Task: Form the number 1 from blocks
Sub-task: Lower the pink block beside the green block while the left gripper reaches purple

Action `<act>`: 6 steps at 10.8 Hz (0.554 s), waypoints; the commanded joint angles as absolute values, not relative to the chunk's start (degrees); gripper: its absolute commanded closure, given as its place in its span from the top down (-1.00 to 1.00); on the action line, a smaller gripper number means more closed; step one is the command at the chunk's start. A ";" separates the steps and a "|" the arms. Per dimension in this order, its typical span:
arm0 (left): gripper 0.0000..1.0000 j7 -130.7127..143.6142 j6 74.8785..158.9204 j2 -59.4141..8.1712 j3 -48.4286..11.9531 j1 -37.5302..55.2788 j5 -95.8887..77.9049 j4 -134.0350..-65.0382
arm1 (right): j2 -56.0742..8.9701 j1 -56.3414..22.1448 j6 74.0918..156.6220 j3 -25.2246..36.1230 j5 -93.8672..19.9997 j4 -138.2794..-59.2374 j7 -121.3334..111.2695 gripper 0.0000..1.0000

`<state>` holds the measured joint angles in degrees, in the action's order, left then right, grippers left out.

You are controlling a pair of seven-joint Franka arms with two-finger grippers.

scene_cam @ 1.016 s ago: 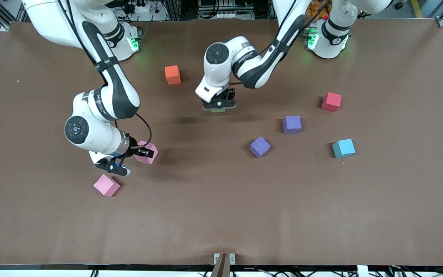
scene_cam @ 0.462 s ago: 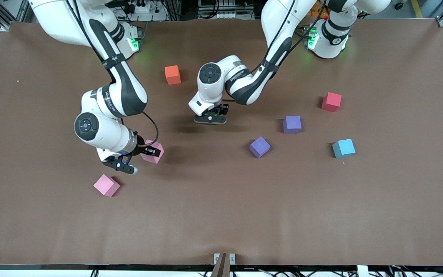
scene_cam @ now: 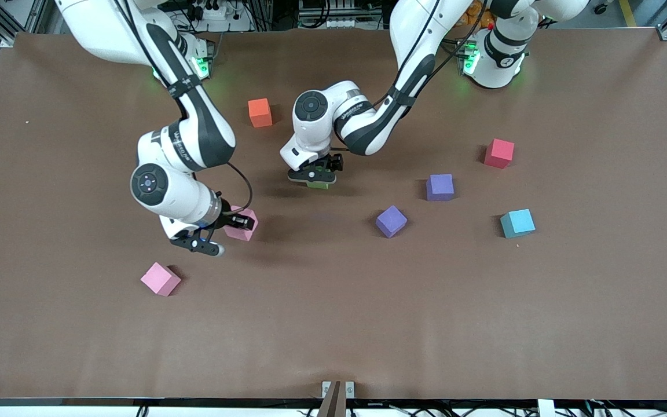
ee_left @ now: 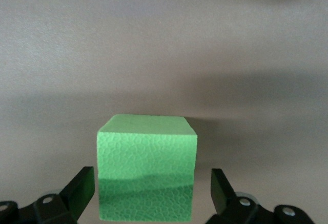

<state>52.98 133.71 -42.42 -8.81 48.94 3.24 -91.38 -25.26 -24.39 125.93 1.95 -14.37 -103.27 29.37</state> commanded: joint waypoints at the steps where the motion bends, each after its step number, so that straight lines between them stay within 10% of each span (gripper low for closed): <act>1: 1.00 53.35 128.25 -39.04 -7.82 48.52 4.66 -90.97 | -22.07 -25.57 126.47 2.20 -14.41 -106.69 29.44 0.13; 6: 1.00 69.80 122.17 -33.92 -3.34 43.53 4.13 -91.05 | -23.72 -31.09 127.34 2.20 -13.80 -106.61 28.39 0.13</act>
<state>62.26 122.59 -34.53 -3.35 46.21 3.24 -89.92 -24.10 -27.78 125.94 1.84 -14.29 -105.13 28.73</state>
